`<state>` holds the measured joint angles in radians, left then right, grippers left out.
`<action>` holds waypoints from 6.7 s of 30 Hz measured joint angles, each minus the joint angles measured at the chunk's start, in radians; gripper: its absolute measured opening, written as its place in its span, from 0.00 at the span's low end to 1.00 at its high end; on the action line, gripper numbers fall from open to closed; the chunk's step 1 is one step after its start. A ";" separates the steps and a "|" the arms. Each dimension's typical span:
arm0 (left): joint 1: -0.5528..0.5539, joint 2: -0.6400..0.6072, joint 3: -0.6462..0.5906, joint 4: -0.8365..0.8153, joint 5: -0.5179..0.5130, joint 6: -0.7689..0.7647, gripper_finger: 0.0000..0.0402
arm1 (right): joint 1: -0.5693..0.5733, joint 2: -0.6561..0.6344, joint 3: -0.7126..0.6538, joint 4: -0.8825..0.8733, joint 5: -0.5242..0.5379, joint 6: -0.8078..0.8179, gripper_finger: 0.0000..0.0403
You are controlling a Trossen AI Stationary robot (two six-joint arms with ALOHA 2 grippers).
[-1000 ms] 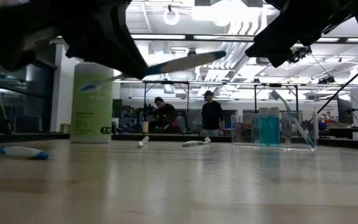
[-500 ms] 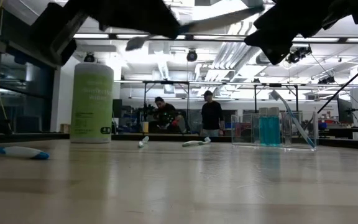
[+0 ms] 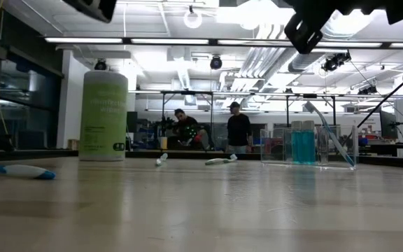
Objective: Pick & Place toothbrushing station
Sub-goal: Put the right blue toothbrush into the right of the transparent organizer
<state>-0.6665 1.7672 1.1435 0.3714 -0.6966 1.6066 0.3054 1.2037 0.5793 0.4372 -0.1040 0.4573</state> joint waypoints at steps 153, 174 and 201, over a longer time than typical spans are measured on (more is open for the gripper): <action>0.172 0.001 0.000 0.095 0.390 0.015 0.29 | -0.032 0.271 0.000 0.438 -0.261 0.226 0.01; 0.086 0.001 0.000 0.089 0.184 -0.173 0.30 | -0.068 -0.151 -0.001 -0.283 0.141 0.079 0.01; 0.098 0.001 0.000 0.047 0.118 -0.348 0.30 | -0.068 -0.592 -0.001 -0.938 0.739 0.018 0.01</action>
<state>-0.5681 1.7679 1.1431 0.4181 -0.5787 1.2583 0.2372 0.6120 0.5785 -0.5008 0.6346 0.4750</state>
